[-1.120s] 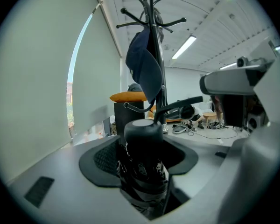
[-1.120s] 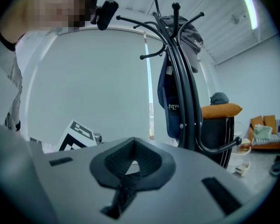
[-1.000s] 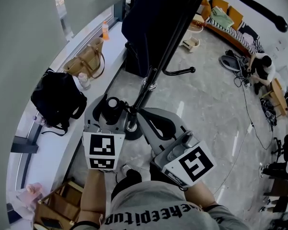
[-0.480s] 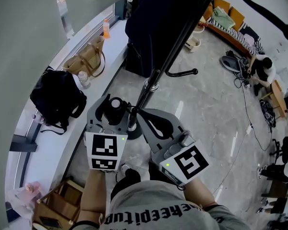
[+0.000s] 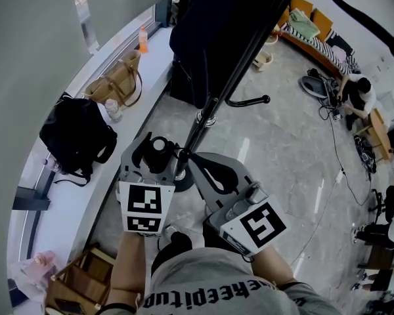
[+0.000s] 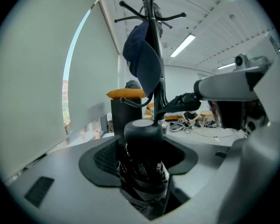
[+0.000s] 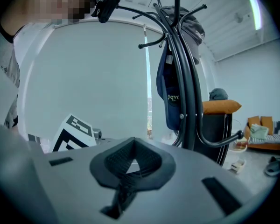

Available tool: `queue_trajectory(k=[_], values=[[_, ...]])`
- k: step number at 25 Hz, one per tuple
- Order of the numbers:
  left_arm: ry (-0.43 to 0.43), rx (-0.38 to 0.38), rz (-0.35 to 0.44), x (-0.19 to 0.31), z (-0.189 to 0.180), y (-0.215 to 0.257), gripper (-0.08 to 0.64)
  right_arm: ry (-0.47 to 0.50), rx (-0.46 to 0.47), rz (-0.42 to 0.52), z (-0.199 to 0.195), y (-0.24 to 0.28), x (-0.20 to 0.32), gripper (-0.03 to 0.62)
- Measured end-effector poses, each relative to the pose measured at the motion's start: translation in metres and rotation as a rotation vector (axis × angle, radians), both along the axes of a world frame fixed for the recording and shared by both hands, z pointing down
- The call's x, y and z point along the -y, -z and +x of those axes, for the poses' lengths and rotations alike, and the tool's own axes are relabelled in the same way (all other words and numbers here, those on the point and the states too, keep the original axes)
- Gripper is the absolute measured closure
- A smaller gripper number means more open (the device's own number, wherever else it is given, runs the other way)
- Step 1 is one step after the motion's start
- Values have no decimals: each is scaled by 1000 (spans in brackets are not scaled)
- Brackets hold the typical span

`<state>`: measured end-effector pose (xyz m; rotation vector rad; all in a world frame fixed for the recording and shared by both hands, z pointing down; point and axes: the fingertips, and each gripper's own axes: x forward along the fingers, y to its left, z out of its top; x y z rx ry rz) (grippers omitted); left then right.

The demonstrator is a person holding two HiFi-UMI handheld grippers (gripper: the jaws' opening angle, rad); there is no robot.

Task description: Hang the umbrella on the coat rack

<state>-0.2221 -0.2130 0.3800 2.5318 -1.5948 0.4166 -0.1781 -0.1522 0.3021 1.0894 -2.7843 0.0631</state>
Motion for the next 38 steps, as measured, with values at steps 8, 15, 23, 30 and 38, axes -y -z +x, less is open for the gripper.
queue_trajectory(k=[8,15,23,30,38], values=[[-36,8,-27,-1,7,-10,302,-57,-29,-43,12,-17,8,581],[-164,25,-104,-9,19,-40,296,-57,-9,-48,13,-15,10,581],[-248,-212,133,-25,14,8,288,-56,1,-45,15,-12,11,580],[-210,-161,132,-28,11,4,365,-47,4,-38,14,-10,7,581],[-135,-169,162,-33,3,16,492,-33,10,-38,15,-8,-2,581]])
